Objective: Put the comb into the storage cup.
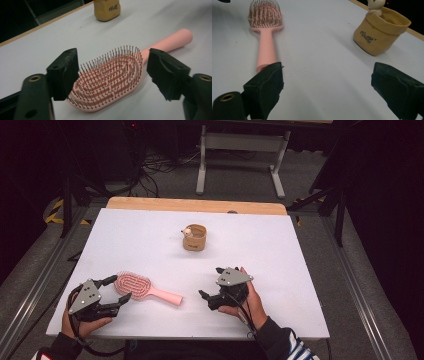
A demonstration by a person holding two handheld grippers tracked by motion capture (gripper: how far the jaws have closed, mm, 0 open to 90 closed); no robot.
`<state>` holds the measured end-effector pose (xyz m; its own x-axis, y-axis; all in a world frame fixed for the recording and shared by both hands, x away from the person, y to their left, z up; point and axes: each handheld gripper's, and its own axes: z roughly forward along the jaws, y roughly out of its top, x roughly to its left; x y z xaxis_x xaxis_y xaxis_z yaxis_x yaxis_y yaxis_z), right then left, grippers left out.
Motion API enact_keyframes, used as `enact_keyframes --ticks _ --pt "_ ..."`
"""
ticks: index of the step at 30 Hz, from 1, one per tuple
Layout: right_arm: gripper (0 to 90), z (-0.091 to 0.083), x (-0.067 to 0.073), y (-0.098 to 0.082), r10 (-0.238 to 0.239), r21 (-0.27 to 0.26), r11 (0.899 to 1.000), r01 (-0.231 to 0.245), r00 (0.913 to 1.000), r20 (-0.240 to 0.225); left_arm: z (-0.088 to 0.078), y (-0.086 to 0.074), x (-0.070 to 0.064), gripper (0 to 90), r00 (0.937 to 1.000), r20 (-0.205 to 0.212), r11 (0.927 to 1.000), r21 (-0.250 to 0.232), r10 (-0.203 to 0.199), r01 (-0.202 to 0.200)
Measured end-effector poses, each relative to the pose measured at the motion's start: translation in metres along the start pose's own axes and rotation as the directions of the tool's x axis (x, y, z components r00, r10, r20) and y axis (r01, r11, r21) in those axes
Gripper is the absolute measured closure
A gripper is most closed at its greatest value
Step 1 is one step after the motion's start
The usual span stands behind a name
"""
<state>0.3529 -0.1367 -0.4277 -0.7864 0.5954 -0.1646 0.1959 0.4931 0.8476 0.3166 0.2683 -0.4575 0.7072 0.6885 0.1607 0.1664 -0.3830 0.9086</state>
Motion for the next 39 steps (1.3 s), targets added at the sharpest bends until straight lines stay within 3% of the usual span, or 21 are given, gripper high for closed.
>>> enact_keyframes --ticks 6,9,10,18,21,22,25,27,28,30,32,36,37,39 --pt "10.6 0.012 0.007 0.007 0.003 0.020 1.000 -0.002 0.9990 -0.044 0.004 -0.001 -0.001 5.2 0.9995 0.025 0.9996 0.019 -0.020 0.019" --pt "10.0 0.018 0.011 0.012 0.004 0.037 0.999 -0.002 0.9973 -0.074 0.001 0.001 -0.002 3.8 0.9994 0.032 0.9999 0.005 -0.010 0.010" --pt "9.9 0.022 0.014 0.016 0.000 0.048 0.999 0.005 0.9944 -0.106 0.001 0.001 -0.003 3.1 0.9994 0.032 0.9999 -0.002 -0.012 0.012" --pt "9.7 0.050 0.030 0.037 -0.011 0.109 0.994 0.031 0.9831 -0.182 -0.002 0.001 -0.002 2.9 0.9995 0.024 0.9998 -0.008 -0.019 0.019" --pt "11.3 0.069 0.043 0.051 -0.050 0.148 0.985 0.086 0.9718 -0.230 -0.005 0.000 -0.003 3.4 0.9996 0.019 0.9997 -0.018 -0.018 0.019" --pt "11.3 0.069 0.043 0.051 -0.050 0.148 0.985 0.086 0.9718 -0.230 -0.005 0.000 -0.003 3.2 0.9996 0.019 0.9997 -0.018 -0.018 0.019" --pt "12.8 0.084 0.053 0.063 -0.088 0.187 0.973 0.138 0.9641 -0.250 -0.007 -0.001 -0.002 3.4 0.9994 0.022 0.9993 -0.025 -0.026 0.026" --pt "17.0 0.100 0.061 0.071 -0.114 0.235 0.956 0.178 0.9580 -0.263 -0.007 -0.001 -0.001 3.4 0.9993 0.023 0.9991 -0.027 -0.031 0.032" --pt "17.0 0.100 0.061 0.071 -0.114 0.235 0.956 0.178 0.9580 -0.263 -0.007 -0.001 -0.001 3.5 0.9993 0.023 0.9991 -0.027 -0.031 0.032" --pt "22.0 0.112 0.066 0.074 -0.115 0.291 0.935 0.201 0.9509 -0.287 -0.006 -0.002 -0.001 3.6 0.9993 0.021 0.9992 -0.024 -0.031 0.032" --pt "22.7 0.121 0.069 0.074 -0.133 0.318 0.923 0.217 0.9550 -0.265 -0.006 -0.002 -0.001 3.6 0.9992 0.025 0.9991 -0.027 -0.032 0.033" --pt "35.3 0.138 0.068 0.073 -0.096 0.355 0.914 0.195 0.9562 -0.277 -0.006 -0.002 -0.001 3.7 0.9990 0.029 0.9989 -0.031 -0.033 0.034" --pt "38.6 0.144 0.068 0.072 -0.096 0.376 0.904 0.203 0.9543 -0.283 -0.006 -0.002 -0.001 3.7 0.9988 0.031 0.9987 -0.033 -0.037 0.038" --pt "43.5 0.148 0.067 0.072 -0.077 0.379 0.906 0.189 0.9535 -0.291 -0.005 -0.003 -0.001 3.8 0.9987 0.035 0.9987 -0.033 -0.037 0.038"
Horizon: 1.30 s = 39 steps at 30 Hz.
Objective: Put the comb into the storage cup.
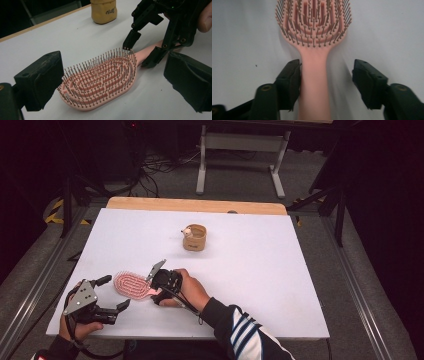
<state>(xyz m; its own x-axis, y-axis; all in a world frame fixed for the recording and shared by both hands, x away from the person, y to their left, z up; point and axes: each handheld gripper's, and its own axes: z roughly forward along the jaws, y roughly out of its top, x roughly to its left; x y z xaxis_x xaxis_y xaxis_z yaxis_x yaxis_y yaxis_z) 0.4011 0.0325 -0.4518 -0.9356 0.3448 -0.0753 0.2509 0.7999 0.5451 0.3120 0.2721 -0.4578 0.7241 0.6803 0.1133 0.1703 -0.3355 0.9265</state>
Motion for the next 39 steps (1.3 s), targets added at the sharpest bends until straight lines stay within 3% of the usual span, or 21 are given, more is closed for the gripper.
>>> enact_keyframes --ticks 5,11,24,30,33,39 --pt "51.2 0.002 -0.003 0.005 0.004 0.015 1.000 -0.003 0.9993 -0.038 0.001 0.000 0.000 4.0 1.0000 0.004 1.0000 0.002 -0.001 0.001" --pt "69.0 0.003 0.002 0.009 -0.009 0.014 1.000 0.010 0.9987 -0.051 0.002 0.000 0.000 4.3 0.9999 0.013 1.0000 0.002 -0.006 0.006" --pt "70.0 0.000 0.006 0.005 -0.047 -0.024 0.999 0.047 0.9989 -0.006 0.000 -0.001 0.002 5.1 0.9997 0.000 0.9996 -0.005 -0.026 0.026" --pt "70.0 -0.008 0.004 0.000 -0.027 -0.089 0.996 0.030 0.9990 0.037 0.000 -0.001 0.003 5.0 0.9995 -0.007 0.9995 -0.011 -0.031 0.031" --pt "70.0 -0.018 0.003 -0.003 -0.022 -0.144 0.989 0.033 0.9968 0.076 0.000 -0.001 0.003 5.0 0.9993 -0.009 0.9993 -0.011 -0.036 0.035" --pt "70.0 -0.028 0.000 -0.009 -0.021 -0.206 0.978 0.043 0.9939 0.108 0.000 -0.001 0.004 5.2 0.9992 -0.004 0.9992 -0.006 -0.039 0.039"
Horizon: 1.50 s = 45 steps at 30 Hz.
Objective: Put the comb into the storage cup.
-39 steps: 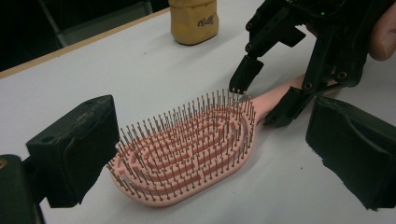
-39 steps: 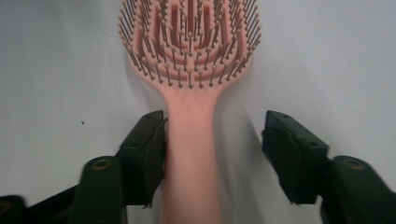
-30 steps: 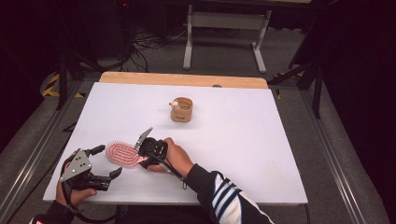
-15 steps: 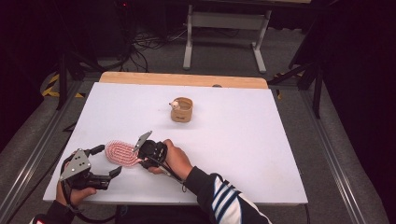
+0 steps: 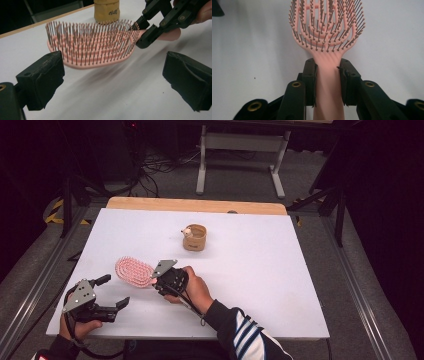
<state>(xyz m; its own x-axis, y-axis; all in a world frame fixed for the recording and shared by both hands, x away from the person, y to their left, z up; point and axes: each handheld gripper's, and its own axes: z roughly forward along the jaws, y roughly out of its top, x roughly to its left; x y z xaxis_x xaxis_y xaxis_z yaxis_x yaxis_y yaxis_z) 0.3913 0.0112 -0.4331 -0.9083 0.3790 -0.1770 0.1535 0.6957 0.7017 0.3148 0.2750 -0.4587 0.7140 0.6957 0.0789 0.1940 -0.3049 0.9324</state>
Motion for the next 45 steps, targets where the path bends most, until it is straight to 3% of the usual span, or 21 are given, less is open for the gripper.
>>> enact_keyframes --ticks 6,10,15,24,31,38,45 --pt "70.0 -0.015 -0.001 -0.007 -0.012 -0.074 0.997 0.016 0.9987 0.050 0.001 0.000 0.000 5.2 1.0000 0.006 1.0000 0.003 0.002 -0.002" --pt "70.0 -0.023 -0.003 -0.012 0.001 -0.113 0.994 0.005 0.9986 0.052 0.002 -0.001 0.000 5.3 1.0000 0.009 1.0000 0.010 0.001 -0.001" --pt "70.0 -0.042 -0.007 -0.022 0.021 -0.184 0.983 -0.005 0.9962 0.085 0.003 -0.001 -0.001 5.2 1.0000 0.005 0.9999 0.015 0.003 -0.003" --pt "69.9 -0.065 -0.013 -0.032 0.034 -0.249 0.969 0.001 0.9899 0.138 0.005 -0.001 -0.001 5.3 1.0000 0.005 0.9998 0.019 0.001 -0.001" --pt "70.0 -0.095 -0.024 -0.050 0.104 -0.333 0.942 -0.036 0.9765 0.189 0.004 0.000 -0.002 5.5 0.9999 0.008 0.9998 0.019 0.011 -0.011" --pt "70.0 -0.135 -0.037 -0.074 0.151 -0.383 0.923 -0.043 0.9539 0.259 0.006 0.000 -0.002 5.9 0.9999 -0.006 0.9992 0.037 0.015 -0.014" --pt "70.0 -0.156 -0.040 -0.093 0.179 -0.401 0.915 -0.047 0.9376 0.298 0.008 0.000 -0.002 6.2 0.9999 -0.004 0.9992 0.038 0.014 -0.013"
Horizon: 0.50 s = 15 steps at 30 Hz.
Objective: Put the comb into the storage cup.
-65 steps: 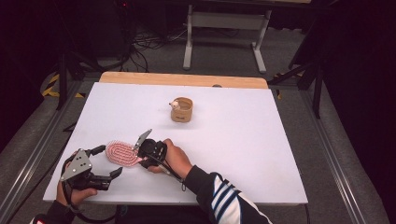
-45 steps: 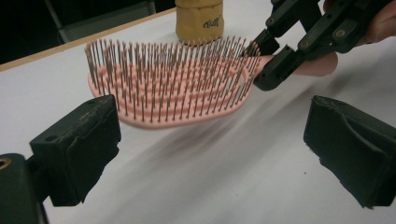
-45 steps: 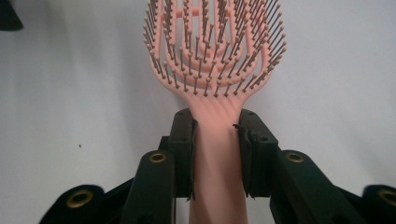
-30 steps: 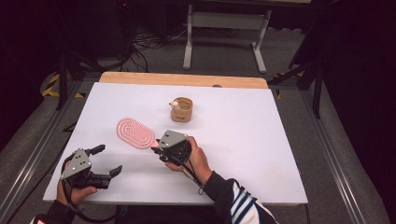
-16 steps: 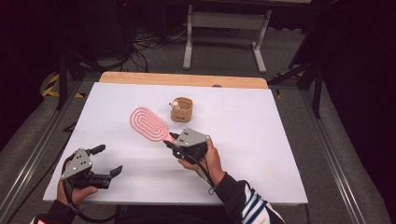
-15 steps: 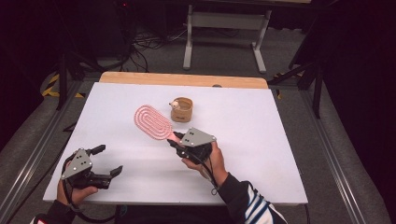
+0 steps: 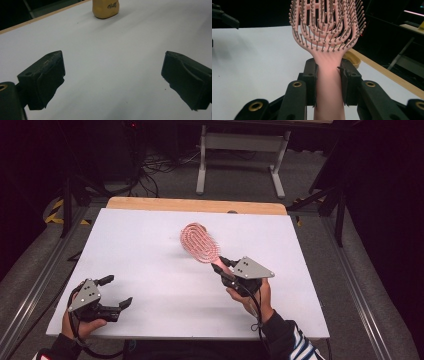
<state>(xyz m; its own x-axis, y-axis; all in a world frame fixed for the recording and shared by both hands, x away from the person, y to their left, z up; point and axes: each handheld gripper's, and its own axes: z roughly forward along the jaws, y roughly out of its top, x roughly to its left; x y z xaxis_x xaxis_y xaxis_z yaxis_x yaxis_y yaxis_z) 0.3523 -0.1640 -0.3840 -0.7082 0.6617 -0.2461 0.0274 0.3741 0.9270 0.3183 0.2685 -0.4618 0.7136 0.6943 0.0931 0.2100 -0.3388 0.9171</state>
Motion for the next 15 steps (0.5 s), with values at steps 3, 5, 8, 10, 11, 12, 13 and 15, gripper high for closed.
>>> enact_keyframes --ticks 3,5,8,10,11,12,13,15 --pt "70.0 -0.007 -0.001 -0.006 0.002 0.005 1.000 -0.002 0.9999 0.013 0.003 -0.001 0.000 6.8 1.0000 -0.001 0.9999 0.013 0.002 -0.002" --pt "70.0 -0.010 -0.001 -0.009 -0.006 0.006 1.000 0.006 0.9997 0.023 0.007 -0.002 -0.001 7.8 1.0000 0.000 0.9996 0.030 0.002 -0.002" --pt "70.0 -0.015 0.001 -0.013 -0.006 0.008 1.000 0.006 0.9997 0.023 0.012 0.000 -0.001 9.2 0.9992 0.037 0.9998 0.007 -0.019 0.019" --pt "70.0 -0.017 0.004 -0.017 -0.011 0.011 1.000 0.011 0.9998 0.015 0.017 0.005 -0.004 9.6 0.9954 0.088 0.9991 -0.010 -0.040 0.041" --pt "70.0 -0.018 0.006 -0.019 -0.021 0.014 1.000 0.021 0.9996 0.021 0.019 0.008 -0.005 9.6 0.9945 0.096 0.9989 -0.018 -0.041 0.043" --pt "70.0 -0.018 0.008 -0.020 -0.021 0.016 1.000 0.021 0.9996 0.021 0.023 0.012 -0.007 10.0 0.9927 0.110 0.9983 -0.027 -0.048 0.051" --pt "70.0 -0.019 0.009 -0.021 -0.022 0.020 1.000 0.021 0.9997 0.014 0.027 0.017 -0.009 10.4 0.9910 0.124 0.9979 -0.034 -0.051 0.056" --pt "70.0 -0.019 0.014 -0.025 -0.037 0.023 0.999 0.037 0.9992 0.015 0.036 0.030 -0.014 11.7 0.9872 0.142 0.9955 -0.049 -0.073 0.081"
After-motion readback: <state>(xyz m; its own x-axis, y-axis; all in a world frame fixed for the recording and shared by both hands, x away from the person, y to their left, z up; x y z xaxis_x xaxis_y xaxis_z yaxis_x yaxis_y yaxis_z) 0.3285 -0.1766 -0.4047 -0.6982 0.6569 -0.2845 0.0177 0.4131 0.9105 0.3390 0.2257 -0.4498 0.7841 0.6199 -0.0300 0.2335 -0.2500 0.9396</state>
